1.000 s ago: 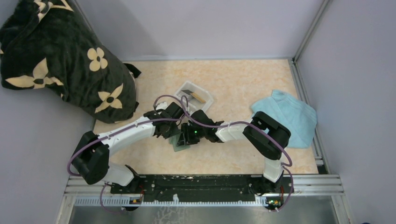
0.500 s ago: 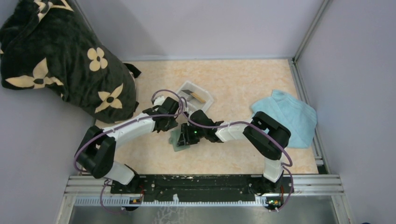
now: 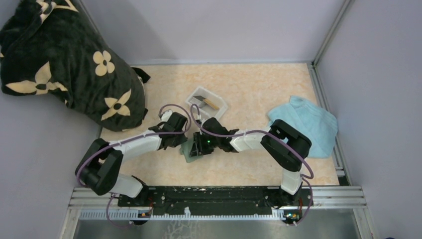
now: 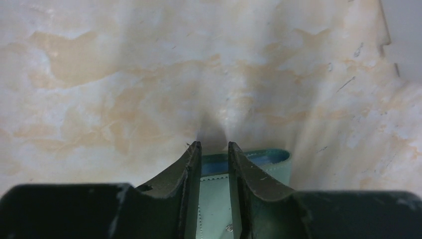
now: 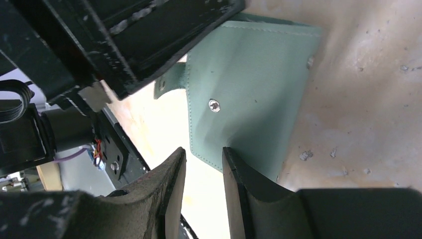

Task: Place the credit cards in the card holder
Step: Adjust the card holder at the center of the board.

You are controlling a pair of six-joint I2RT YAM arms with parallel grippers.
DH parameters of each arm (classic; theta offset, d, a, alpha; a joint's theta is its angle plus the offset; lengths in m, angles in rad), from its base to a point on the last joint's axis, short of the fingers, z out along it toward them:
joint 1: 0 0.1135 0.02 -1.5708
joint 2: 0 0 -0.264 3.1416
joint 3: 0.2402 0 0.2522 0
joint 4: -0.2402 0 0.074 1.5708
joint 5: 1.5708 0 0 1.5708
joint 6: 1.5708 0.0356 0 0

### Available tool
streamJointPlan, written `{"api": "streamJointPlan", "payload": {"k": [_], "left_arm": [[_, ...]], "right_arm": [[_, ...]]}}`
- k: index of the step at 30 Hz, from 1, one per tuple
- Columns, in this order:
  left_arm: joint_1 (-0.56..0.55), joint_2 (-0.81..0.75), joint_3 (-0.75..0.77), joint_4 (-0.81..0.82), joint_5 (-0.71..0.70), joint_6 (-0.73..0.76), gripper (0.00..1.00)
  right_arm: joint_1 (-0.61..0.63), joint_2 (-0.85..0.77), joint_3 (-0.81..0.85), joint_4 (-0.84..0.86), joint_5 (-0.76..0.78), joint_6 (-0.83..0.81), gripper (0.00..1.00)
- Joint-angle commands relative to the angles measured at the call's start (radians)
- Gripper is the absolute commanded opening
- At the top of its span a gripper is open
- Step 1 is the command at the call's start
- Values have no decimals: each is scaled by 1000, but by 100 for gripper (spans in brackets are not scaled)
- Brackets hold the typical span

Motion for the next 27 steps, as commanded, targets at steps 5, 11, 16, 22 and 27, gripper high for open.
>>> {"api": "streamJointPlan", "payload": {"k": [5, 11, 16, 22, 27], "left_arm": [[-3, -185, -170, -32, 72, -98, 32], [-11, -278, -232, -48, 99, -146, 30], [-33, -331, -245, -86, 99, -173, 30], [-47, -372, -253, -124, 97, -190, 30], [-56, -382, -259, -140, 100, -199, 30]], "right_arm": [[-40, 42, -65, -257, 160, -77, 36], [-49, 33, -49, -270, 161, -88, 36], [-49, -2, -22, -298, 179, -105, 37], [-49, -84, 9, -350, 215, -113, 41], [-49, -133, 11, -370, 241, -109, 44]]}}
